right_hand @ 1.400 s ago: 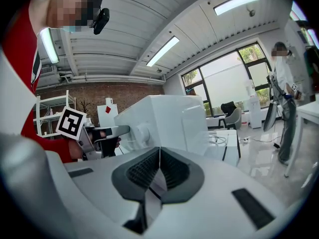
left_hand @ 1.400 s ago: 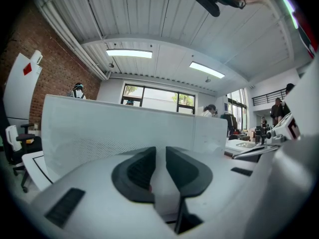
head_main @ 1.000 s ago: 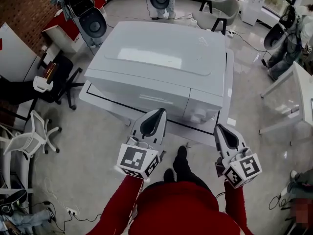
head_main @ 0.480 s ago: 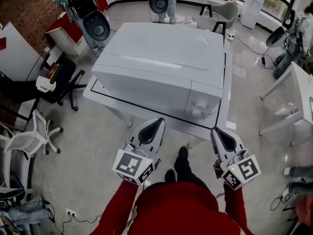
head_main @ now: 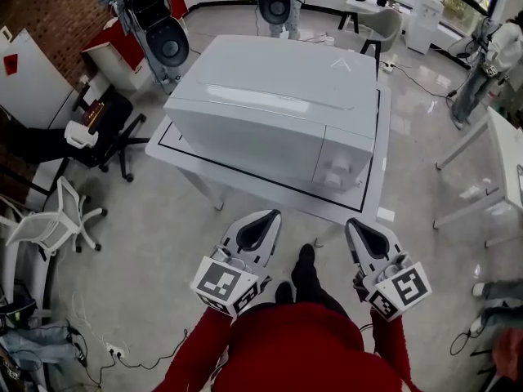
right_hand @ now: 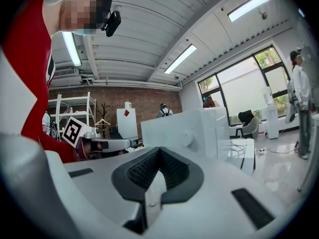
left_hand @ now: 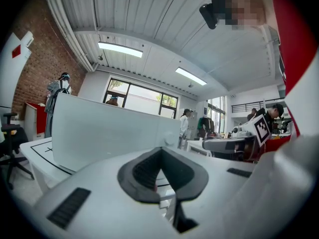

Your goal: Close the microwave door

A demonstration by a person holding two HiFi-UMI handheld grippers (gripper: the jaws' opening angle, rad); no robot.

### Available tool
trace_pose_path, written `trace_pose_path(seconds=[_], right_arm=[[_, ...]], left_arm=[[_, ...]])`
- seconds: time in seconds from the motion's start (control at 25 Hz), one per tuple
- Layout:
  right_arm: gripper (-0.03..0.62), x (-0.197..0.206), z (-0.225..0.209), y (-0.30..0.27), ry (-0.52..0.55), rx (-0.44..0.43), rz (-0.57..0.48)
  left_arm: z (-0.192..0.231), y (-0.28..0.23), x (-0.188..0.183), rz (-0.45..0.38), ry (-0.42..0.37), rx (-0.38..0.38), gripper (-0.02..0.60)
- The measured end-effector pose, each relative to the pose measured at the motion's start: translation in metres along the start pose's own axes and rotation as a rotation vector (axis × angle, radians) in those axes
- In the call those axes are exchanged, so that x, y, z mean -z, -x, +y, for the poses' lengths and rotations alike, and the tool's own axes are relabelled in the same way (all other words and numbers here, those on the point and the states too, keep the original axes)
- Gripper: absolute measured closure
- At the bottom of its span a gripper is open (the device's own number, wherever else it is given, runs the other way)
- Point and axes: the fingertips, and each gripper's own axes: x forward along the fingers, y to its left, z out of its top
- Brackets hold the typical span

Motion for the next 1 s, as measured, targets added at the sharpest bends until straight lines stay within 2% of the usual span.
trace_pose_path(seconds=[1.0], right_arm=[[0.582,0.007,0.007,0.005,0.033,-0.001,0.014]], left_arm=[[-0.011,0.014,0.010,0.013,-0.001,-0.030,0.571]])
